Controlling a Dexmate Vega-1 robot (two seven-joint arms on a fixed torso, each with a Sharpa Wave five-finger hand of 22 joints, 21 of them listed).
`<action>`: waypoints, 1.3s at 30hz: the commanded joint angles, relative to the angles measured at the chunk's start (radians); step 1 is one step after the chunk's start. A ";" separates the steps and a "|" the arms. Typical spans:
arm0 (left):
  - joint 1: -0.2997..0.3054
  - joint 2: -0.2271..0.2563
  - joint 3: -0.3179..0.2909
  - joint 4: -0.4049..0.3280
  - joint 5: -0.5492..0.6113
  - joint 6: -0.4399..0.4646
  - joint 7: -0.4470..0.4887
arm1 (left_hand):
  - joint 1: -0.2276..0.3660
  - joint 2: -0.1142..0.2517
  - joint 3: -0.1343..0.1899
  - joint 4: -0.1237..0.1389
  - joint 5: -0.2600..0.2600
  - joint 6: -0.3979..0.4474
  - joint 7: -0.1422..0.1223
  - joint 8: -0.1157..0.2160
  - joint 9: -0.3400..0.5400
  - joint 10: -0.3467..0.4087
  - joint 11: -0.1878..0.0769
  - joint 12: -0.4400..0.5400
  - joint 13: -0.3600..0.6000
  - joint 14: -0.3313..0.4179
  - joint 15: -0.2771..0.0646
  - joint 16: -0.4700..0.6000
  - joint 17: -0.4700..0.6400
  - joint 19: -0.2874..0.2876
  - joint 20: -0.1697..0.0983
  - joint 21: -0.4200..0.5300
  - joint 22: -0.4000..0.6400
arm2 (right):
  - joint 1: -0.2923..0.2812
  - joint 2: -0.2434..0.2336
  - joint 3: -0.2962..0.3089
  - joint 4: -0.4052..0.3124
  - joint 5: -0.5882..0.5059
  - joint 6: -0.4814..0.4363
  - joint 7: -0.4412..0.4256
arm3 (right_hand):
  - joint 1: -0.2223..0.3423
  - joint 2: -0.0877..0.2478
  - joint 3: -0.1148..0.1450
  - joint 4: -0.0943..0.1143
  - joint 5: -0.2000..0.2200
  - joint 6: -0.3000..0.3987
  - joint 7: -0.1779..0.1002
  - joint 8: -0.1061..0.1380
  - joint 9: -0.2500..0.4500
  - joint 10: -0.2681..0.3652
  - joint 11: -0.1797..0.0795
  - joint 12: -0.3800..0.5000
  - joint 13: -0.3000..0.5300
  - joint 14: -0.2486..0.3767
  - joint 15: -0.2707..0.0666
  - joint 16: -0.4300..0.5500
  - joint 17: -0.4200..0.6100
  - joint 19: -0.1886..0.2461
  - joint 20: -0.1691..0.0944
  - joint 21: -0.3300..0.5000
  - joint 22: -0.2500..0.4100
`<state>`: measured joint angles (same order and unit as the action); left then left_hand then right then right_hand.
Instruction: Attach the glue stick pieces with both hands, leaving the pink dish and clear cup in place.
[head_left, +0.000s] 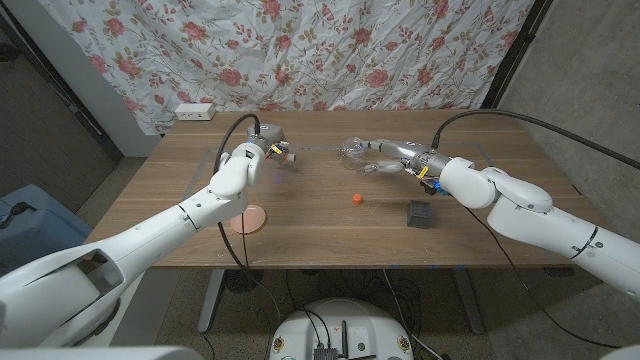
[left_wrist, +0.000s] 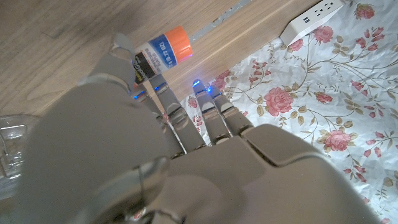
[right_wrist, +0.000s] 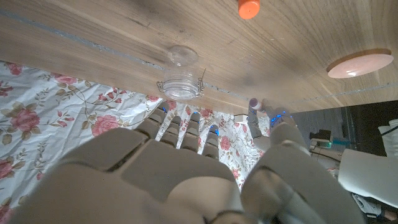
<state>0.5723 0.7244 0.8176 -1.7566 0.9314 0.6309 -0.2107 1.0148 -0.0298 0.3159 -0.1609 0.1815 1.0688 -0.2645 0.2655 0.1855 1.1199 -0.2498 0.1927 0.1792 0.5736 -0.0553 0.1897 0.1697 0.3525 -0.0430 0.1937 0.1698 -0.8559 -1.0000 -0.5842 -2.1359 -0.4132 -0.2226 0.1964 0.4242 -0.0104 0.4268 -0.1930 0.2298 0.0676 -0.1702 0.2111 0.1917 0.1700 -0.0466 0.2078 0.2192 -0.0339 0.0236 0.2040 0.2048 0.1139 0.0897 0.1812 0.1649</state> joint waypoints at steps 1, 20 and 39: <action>-0.007 -0.002 0.013 0.007 -0.004 0.022 -0.001 | -0.033 0.042 -0.002 0.001 0.006 0.114 0.082 0.002 0.007 0.145 0.025 0.009 0.015 0.007 -0.156 -0.003 0.003 0.004 -0.028 0.004 0.005 | 0.053 0.011 -0.062 -0.022 -0.160 -0.011 0.120 | 0.017 -0.006 0.011 0.001 0.006 0.005 -0.009 0.009 0.003 0.009 0.001 0.007 0.004 0.002 0.015 0.008 0.003 -0.001 0.004 -0.001 0.003; -0.015 -0.016 0.017 0.035 -0.033 0.020 0.028 | -0.037 0.048 -0.006 0.002 0.007 0.112 0.083 0.000 0.010 0.144 0.025 0.006 0.016 0.007 -0.155 -0.003 0.003 0.003 -0.028 0.004 0.005 | 0.123 0.072 -0.161 -0.028 -0.454 -0.063 0.373 | 0.097 -0.046 0.028 0.002 0.008 0.036 -0.014 0.029 0.007 0.050 -0.007 0.023 0.015 0.025 0.010 0.020 0.004 0.010 0.017 0.005 0.003; -0.037 -0.027 0.036 0.064 -0.064 0.019 0.061 | -0.045 0.051 -0.010 0.003 0.006 0.115 0.085 -0.003 0.010 0.143 0.025 0.006 0.016 0.008 -0.154 -0.003 0.003 0.003 -0.028 0.004 0.005 | 0.127 0.152 -0.174 0.024 -0.566 -0.016 0.438 | 0.173 -0.067 0.045 0.004 0.000 0.048 -0.026 0.038 0.009 0.087 -0.016 0.034 0.023 0.060 -0.003 0.034 0.005 0.032 0.016 0.010 0.003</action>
<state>0.5472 0.7008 0.8455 -1.7048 0.8824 0.6525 -0.1656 1.0143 -0.0302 0.3061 -0.1644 0.1794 1.0710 -0.2665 0.2584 0.1926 1.1200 -0.2498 0.1971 0.1792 0.5736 -0.0552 0.1897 0.1697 0.3524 -0.0429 0.1937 0.1698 -0.7397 -0.8853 -0.7422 -2.1364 -0.9057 -0.2592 0.5815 0.5795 -0.0735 0.4642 -0.1888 0.2322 0.1110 -0.1917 0.2420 0.1979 0.2435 -0.0627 0.2364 0.2396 0.0160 0.0164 0.2315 0.2070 0.1307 0.1088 0.1851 0.1649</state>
